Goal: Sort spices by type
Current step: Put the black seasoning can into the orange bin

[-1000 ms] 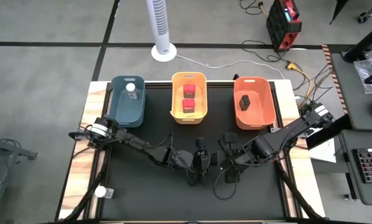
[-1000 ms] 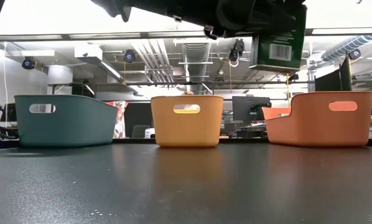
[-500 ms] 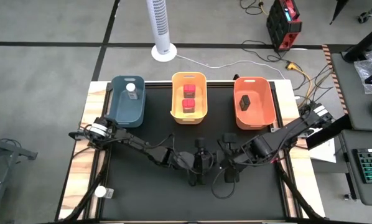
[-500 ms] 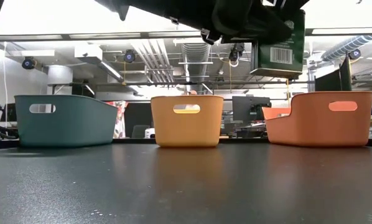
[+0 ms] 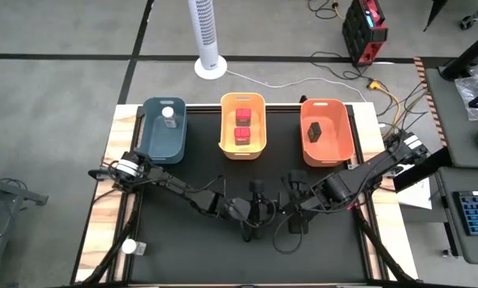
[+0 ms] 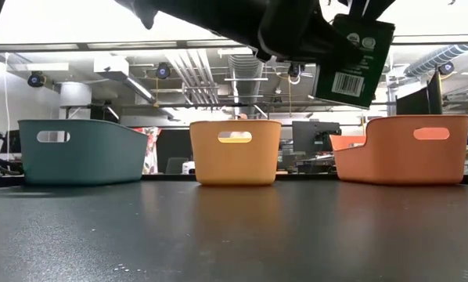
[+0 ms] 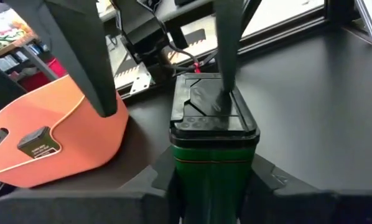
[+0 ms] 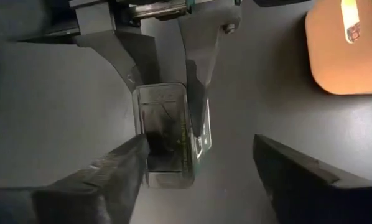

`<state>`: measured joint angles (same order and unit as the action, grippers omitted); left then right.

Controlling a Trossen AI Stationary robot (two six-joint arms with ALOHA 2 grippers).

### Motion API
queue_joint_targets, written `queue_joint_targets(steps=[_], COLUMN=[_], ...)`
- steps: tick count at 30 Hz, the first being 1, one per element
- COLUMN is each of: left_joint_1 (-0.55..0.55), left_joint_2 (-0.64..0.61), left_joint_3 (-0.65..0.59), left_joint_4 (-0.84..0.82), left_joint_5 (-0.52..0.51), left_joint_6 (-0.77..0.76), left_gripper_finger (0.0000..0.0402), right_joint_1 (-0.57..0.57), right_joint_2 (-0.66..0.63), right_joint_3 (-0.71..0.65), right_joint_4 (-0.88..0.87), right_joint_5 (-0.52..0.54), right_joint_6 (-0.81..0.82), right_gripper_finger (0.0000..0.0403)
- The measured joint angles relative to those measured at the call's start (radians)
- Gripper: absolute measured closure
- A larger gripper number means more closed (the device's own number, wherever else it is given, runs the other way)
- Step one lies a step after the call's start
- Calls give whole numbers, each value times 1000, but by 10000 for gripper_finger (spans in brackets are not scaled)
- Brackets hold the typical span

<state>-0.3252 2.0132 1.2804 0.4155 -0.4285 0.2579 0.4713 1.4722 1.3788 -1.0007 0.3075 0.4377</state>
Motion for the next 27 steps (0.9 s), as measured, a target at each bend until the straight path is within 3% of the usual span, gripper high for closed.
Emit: queue_joint_targets(steps=[6,11,22,27], left_joint_1=[2,12,8,4], left_joint_2=[0,-1,-1,-1], left_joint_3=[0,1,10,24], left_joint_4=[3,-1,31,22], left_joint_5=[-3,-58,-17,24], left_joint_6=[-30,-72,-58,-55], left_gripper_finger=[299,303,300,299], right_joint_1=[0,2,-5,-7], right_joint_2=[0,0,37,41], right_joint_3=[0,0,0,0], right_joint_4=[2,1,-25,-38], right_joint_5=[2,-6,-1,-1], right_joint_6=[-14,-19,-55,-63], right_gripper_finger=[69,55,84,128])
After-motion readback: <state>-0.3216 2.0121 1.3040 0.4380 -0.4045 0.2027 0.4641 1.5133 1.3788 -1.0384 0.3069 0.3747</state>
